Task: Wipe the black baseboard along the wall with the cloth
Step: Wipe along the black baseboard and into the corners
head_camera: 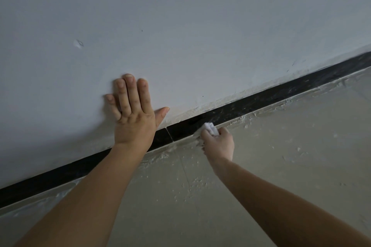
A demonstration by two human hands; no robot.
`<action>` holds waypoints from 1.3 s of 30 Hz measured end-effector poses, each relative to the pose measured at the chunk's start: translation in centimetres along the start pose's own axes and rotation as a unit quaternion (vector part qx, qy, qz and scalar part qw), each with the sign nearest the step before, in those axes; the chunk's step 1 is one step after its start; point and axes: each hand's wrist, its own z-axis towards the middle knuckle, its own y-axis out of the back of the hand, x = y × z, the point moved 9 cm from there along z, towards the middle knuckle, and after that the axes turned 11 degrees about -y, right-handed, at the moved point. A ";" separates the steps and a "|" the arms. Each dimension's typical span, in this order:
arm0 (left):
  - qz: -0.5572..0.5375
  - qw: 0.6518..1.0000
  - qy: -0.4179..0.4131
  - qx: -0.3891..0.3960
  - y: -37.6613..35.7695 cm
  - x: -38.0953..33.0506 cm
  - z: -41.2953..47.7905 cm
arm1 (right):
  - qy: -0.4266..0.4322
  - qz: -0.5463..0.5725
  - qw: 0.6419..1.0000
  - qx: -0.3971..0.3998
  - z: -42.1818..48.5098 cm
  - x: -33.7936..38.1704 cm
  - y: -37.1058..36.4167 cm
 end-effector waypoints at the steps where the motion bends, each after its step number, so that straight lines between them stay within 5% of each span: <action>1: -0.001 1.000 0.001 0.000 0.0 0.0 0.0 | 0.021 -0.020 0.999 0.013 -0.5 0.4 -0.5; 7: -0.005 1.000 0.004 0.003 0.1 -0.1 -0.1 | 0.090 -0.050 0.995 -0.009 -0.1 3.3 0.2; 15: 0.003 1.000 0.000 0.005 0.1 -0.2 0.0 | 0.007 0.076 0.987 -0.139 3.4 2.9 6.2; 20: -0.003 1.000 0.000 0.000 0.0 -0.1 0.0 | 0.033 0.005 0.999 -0.039 2.0 1.8 3.8; 25: -0.012 1.000 0.001 0.004 0.0 -0.2 -0.1 | -0.042 -0.044 0.995 0.075 1.1 -1.8 -2.4; 39: 0.000 1.000 0.000 0.010 0.1 -0.1 0.2 | -0.104 0.165 0.978 -0.067 6.7 -0.9 4.9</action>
